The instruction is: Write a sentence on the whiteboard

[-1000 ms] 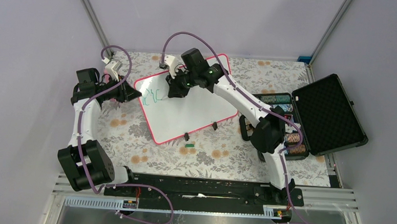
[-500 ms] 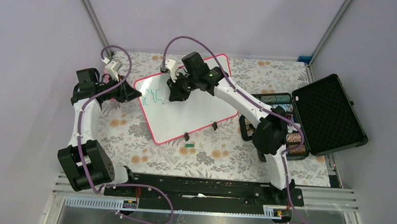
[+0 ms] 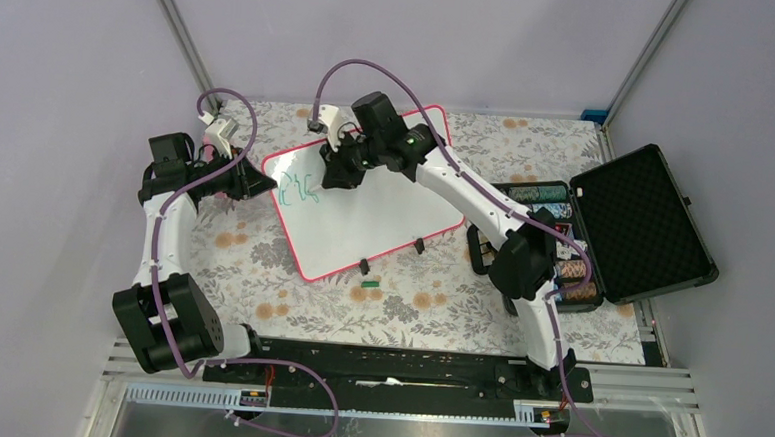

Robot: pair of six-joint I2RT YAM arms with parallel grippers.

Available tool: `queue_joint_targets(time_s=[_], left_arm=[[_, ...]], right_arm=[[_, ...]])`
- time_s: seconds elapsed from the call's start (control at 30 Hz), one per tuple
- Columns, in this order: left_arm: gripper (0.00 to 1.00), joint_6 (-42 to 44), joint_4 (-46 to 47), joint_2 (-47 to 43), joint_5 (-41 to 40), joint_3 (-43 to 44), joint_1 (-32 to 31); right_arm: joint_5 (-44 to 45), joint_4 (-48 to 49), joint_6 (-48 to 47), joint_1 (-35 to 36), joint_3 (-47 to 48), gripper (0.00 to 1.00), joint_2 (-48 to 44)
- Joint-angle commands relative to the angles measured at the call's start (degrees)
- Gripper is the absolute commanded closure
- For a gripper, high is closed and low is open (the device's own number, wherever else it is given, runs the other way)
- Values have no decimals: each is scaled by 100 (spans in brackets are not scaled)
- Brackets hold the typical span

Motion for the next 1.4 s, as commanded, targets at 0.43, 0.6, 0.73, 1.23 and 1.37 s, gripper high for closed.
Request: queue_joint_targets(time_s=[0.43,0.6,0.73,1.23,1.37], left_arm=[[100,232,72,-172,203,-5,-99],[100,232,71,-165,204,3,-98],[100,232,70,-174,193,3,-98],[100,221,70,-155,204,21,-104],[100,222,70,-148,218,25,-98]], right_arm=[[0,277,-65,-236,-556,100,-682],[249,303,-38,-232,-335,100,-528],[323,310,-3,-234,-209,100,-418],[623,291,-172,-408,-487,100,-563],[633,288,-212,-482,-607,100,-631]])
